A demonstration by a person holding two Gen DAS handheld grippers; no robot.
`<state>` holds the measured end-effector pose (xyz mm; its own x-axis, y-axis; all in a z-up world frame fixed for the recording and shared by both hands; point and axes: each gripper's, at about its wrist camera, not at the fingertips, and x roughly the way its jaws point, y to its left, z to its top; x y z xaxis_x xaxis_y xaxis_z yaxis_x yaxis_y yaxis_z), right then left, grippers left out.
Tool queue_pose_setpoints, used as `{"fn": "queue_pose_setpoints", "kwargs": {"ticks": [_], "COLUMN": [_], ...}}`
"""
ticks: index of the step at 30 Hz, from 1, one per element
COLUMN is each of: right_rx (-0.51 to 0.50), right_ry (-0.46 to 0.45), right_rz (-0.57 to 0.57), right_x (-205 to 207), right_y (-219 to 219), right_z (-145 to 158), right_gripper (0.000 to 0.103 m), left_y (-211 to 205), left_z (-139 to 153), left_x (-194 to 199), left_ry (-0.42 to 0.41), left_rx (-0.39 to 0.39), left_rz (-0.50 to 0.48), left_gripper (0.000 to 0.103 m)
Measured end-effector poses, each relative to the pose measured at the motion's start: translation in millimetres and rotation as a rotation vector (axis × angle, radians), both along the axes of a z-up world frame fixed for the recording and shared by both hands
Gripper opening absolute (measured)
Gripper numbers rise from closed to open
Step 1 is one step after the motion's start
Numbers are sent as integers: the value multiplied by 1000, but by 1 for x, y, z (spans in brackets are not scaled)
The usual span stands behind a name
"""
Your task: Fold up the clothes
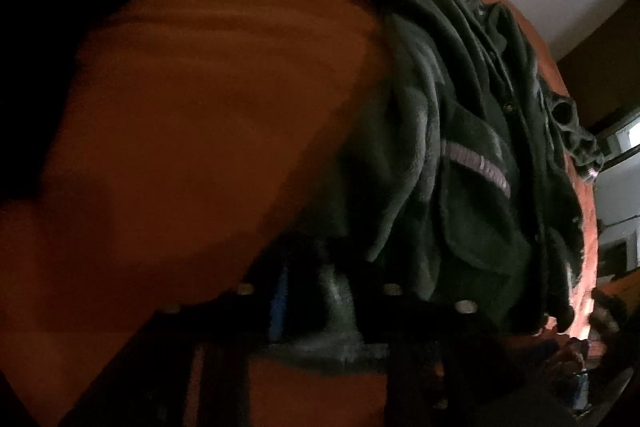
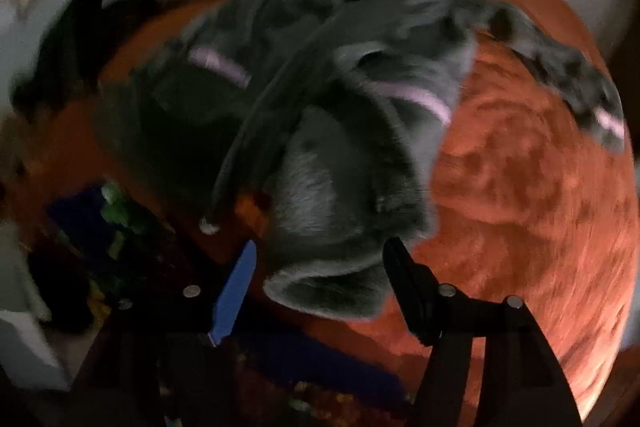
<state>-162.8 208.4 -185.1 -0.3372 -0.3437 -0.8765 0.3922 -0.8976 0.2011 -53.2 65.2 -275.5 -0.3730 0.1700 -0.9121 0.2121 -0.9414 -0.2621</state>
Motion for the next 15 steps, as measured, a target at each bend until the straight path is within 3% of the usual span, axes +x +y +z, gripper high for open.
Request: {"fn": "queue_pose_setpoints", "kwargs": {"ticks": [3,5,9,13,15], "right_rx": [-211,-342,-409,-489,-472], "right_ry": [-49,-83,-178,-294,-299], "right_rz": [-108,-212,-420,-417,-381], "right_x": [-5,-14,-39,-57,-65], "right_y": [45,73,106,86,65], "right_z": [10,11,-18,-54,-58], "right_gripper": [71,73,74,73,52], "left_y": [4,8,31,50,54], "left_z": [-1,1,7,-4,-8], "left_x": [-5,-11,-25,-47,-52], "left_ry": [6,14,33,-30,-31], "left_rx": [21,25,-39,-71,-113], "left_rz": [-6,-1,-82,-143,-138], "left_gripper": [52,54,54,54,49]}}
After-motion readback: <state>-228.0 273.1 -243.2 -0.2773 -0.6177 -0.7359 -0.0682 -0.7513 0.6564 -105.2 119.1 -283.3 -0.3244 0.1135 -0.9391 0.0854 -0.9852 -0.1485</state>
